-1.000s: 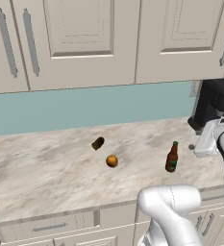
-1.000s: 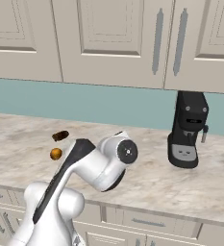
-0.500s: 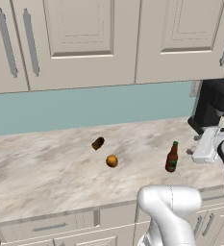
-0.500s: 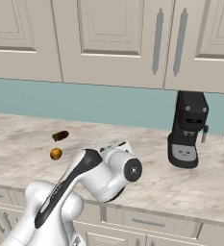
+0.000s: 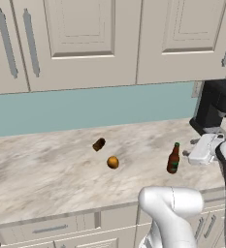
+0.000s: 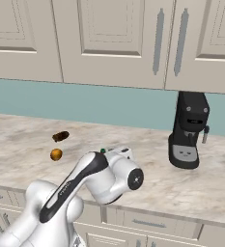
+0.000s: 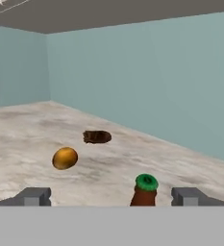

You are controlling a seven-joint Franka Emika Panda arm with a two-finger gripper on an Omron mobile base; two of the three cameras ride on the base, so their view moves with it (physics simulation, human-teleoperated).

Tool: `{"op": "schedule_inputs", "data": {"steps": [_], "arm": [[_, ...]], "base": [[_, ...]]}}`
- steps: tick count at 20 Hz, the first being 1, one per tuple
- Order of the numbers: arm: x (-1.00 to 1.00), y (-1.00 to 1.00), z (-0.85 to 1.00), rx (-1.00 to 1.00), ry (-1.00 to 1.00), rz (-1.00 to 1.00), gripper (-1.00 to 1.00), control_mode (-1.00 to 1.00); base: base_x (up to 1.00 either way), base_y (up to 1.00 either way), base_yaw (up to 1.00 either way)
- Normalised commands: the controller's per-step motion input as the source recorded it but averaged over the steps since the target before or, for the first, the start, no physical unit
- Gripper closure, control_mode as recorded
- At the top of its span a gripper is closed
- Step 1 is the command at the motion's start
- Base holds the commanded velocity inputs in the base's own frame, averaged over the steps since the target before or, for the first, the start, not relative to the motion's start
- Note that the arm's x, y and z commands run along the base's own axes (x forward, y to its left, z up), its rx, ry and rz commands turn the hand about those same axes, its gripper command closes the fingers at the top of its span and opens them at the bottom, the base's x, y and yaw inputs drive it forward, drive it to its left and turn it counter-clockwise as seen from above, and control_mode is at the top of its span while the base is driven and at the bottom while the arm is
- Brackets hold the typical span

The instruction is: Place the beer on the top shelf of the fridge to keep it out of children's reach, and place the mango and sweet potato on lower shelves for easy access.

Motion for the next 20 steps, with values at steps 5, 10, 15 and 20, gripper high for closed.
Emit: {"op": "schedule_inputs", "data": {"steps": [5,10,15,20], "arm": [[0.24,-0.02,-0.11,0.12,0.03,0.0,-1.0,-1.0],[0.18,-0.01,-0.21,0.02,0.01,0.01,-1.0,-1.0],[0.11,0.0,-0.26,0.0,0.01,0.03,-1.0,-1.0],[0.18,-0.02,-0.22,0.0,0.0,0.04,-1.0,-1.0]], "base": [[0.0,0.0,0.0],[0.0,0.0,0.0],[0.0,0.0,0.0],[0.0,0.0,0.0]]}}
